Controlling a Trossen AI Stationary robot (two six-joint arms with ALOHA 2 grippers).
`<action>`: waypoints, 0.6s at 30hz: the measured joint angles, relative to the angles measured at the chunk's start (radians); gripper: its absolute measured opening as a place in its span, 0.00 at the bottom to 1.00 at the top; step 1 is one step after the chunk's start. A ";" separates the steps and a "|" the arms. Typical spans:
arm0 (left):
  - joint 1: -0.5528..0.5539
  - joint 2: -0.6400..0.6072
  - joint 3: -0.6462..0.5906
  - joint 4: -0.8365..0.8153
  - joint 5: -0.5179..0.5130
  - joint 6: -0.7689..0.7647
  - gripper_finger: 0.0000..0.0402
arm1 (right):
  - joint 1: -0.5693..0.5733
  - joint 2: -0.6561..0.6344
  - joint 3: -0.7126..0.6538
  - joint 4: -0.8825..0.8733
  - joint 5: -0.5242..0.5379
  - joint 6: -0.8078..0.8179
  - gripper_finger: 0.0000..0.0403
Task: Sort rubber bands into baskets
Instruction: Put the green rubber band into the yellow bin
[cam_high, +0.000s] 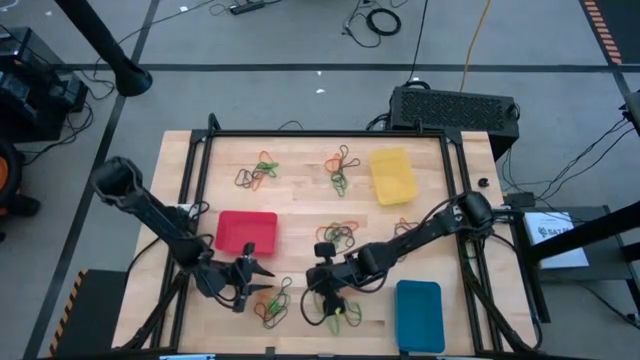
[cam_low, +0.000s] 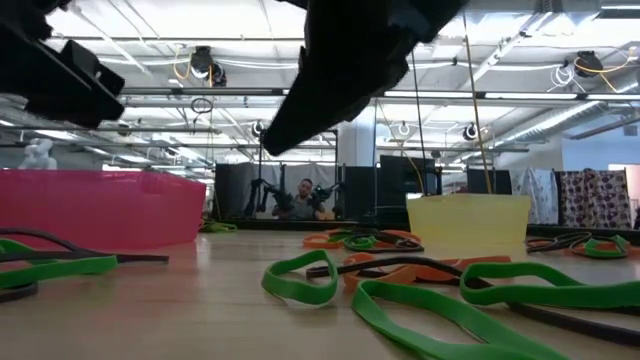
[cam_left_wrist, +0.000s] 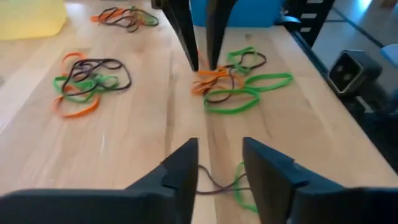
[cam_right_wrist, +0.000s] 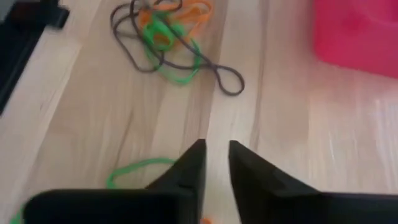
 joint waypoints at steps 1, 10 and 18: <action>0.000 0.006 0.003 0.001 -0.005 0.000 0.27 | -0.001 0.000 0.000 0.002 -0.001 0.003 0.22; -0.001 0.015 0.017 0.062 -0.030 0.054 0.05 | -0.002 0.067 -0.002 -0.003 -0.005 0.051 0.39; 0.006 0.015 0.018 0.085 -0.032 0.082 0.04 | -0.007 0.138 0.001 0.008 -0.102 0.070 0.40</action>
